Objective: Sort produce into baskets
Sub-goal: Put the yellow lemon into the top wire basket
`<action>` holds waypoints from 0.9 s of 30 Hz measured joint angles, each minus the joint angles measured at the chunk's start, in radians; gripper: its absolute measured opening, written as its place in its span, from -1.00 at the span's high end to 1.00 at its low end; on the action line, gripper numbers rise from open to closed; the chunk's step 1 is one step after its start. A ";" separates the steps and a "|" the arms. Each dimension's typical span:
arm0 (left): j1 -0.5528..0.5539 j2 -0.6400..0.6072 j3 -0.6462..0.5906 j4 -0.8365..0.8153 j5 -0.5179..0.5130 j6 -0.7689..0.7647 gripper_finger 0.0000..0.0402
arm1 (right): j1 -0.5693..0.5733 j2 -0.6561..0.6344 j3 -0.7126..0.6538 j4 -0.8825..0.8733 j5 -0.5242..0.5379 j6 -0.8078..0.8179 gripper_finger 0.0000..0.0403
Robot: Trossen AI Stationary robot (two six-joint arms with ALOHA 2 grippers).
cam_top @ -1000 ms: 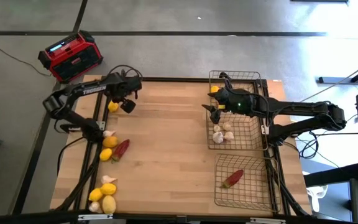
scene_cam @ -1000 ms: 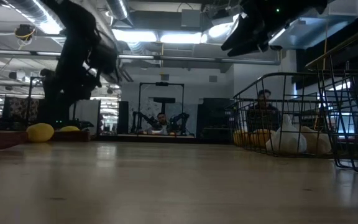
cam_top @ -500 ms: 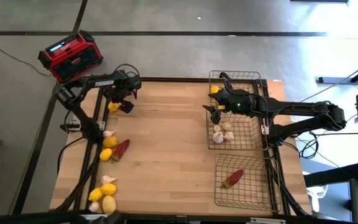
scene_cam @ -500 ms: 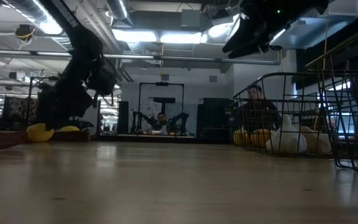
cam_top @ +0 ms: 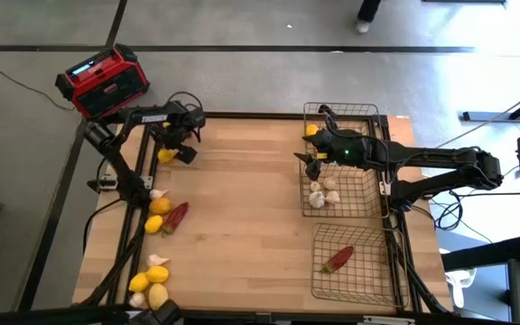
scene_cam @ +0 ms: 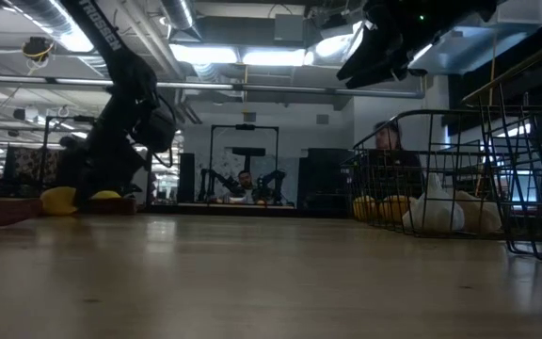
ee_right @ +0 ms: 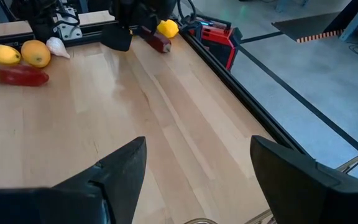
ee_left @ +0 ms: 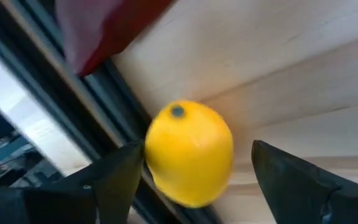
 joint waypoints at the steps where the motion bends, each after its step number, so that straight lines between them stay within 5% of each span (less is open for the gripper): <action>1: 0.002 0.000 0.000 0.004 0.006 0.004 -0.42 | 0.000 0.000 0.000 0.000 0.000 0.000 -0.40; 18: -0.021 -0.015 -0.057 0.104 0.028 0.165 0.02 | 0.000 0.000 0.000 -0.015 0.000 0.000 -0.40; 27: -0.094 -0.204 -0.058 0.242 0.061 0.178 0.04 | 0.000 0.003 0.000 -0.011 -0.059 -0.002 -0.40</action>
